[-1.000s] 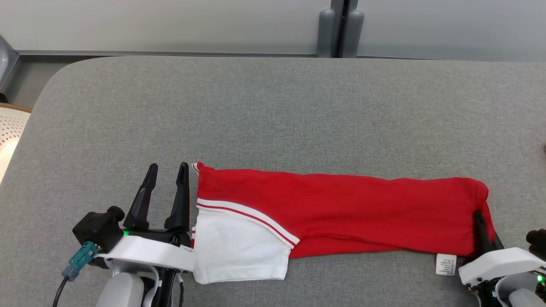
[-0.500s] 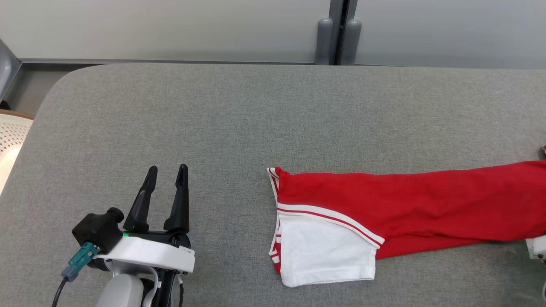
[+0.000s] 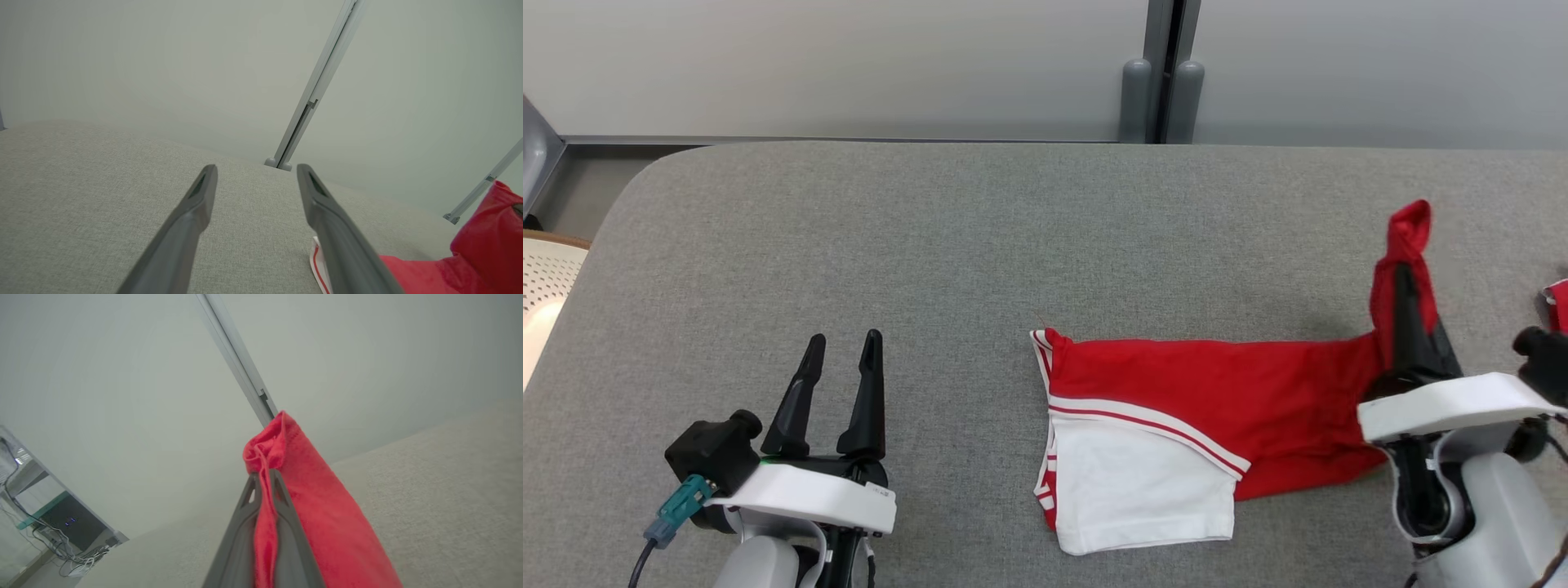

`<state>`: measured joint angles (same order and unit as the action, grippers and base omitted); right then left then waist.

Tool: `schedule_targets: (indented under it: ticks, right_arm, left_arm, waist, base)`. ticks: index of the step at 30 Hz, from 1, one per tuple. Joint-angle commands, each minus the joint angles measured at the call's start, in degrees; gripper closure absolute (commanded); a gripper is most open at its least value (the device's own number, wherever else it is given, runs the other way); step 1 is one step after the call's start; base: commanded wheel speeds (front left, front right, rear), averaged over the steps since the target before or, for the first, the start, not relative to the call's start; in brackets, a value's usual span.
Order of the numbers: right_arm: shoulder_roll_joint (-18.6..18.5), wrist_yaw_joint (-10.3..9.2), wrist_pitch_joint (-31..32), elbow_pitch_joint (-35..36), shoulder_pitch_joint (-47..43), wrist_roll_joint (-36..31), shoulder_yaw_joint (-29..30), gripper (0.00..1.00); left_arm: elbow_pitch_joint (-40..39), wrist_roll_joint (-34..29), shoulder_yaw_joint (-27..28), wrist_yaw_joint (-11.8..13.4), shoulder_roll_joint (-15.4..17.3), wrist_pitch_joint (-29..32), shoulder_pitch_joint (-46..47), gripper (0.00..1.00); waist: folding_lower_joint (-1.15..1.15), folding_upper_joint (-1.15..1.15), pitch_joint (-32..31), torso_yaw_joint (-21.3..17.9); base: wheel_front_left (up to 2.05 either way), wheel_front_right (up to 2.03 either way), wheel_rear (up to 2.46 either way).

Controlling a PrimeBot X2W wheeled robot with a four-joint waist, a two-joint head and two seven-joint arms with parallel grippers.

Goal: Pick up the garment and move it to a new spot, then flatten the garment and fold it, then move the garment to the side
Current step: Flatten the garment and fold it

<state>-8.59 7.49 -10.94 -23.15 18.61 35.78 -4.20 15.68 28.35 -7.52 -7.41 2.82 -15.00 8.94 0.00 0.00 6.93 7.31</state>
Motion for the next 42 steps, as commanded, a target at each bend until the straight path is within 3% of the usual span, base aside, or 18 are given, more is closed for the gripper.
schedule_targets:
  ticks: [1, 9, 26, 27, 28, 35, 42]
  right_arm:
    - [0.75, 0.00, 1.00, 1.61, -0.79, 0.87, -1.43, 1.00]
    - [4.87, 0.00, 6.37, 8.99, -2.30, 3.95, -14.92, 1.00]
    - [5.60, 0.01, 2.26, -7.50, 0.76, 10.58, -33.35, 0.99]
    - [5.66, 0.01, 1.62, -8.25, 0.92, 10.85, -34.04, 0.15]
    - [5.60, 0.01, 1.19, -8.68, 1.02, 11.64, -34.68, 0.00]
    - [5.59, 0.00, -0.47, -6.89, 2.49, 16.03, -39.58, 0.00]
    - [5.16, 0.00, -2.42, -6.44, 5.41, 14.91, -37.51, 0.00]
  left_arm:
    - [0.04, 0.38, 0.07, -0.09, 0.22, -0.22, -0.20, 0.00]
    - [-0.24, 1.11, -0.41, -0.09, 0.22, -0.22, -0.15, 0.00]
    - [0.69, 2.45, -1.63, -0.09, 0.20, -0.22, 0.20, 0.00]
    - [0.71, 2.58, -1.54, -0.09, 0.20, -0.22, 0.11, 0.00]
    - [0.71, 2.71, -1.51, -0.09, 0.22, -0.22, 0.02, 0.00]
    - [1.30, 2.89, -1.18, -0.09, 0.22, -0.22, -0.76, 0.00]
    - [0.96, 2.37, -1.39, -0.09, 0.21, -0.22, -0.49, 0.00]
  waist:
    - [0.00, 0.00, -0.09, 0.07]
    - [0.00, 0.00, 0.08, 1.43]
    - [0.00, 0.00, 2.38, 6.88]
    - [0.00, 0.00, 2.41, 6.99]
    - [0.00, 0.00, 2.40, 7.09]
    - [0.00, 0.00, 1.66, 6.40]
    - [0.00, 0.00, 0.84, 4.59]
  base:
    - [0.00, 0.00, 0.00]
    - [0.00, 0.00, 0.00]
    - [0.00, 0.00, 0.00]
    - [0.00, 0.00, 0.00]
    - [0.00, 0.00, 0.00]
    - [0.00, 0.00, 0.00]
    - [0.00, 0.00, 0.00]
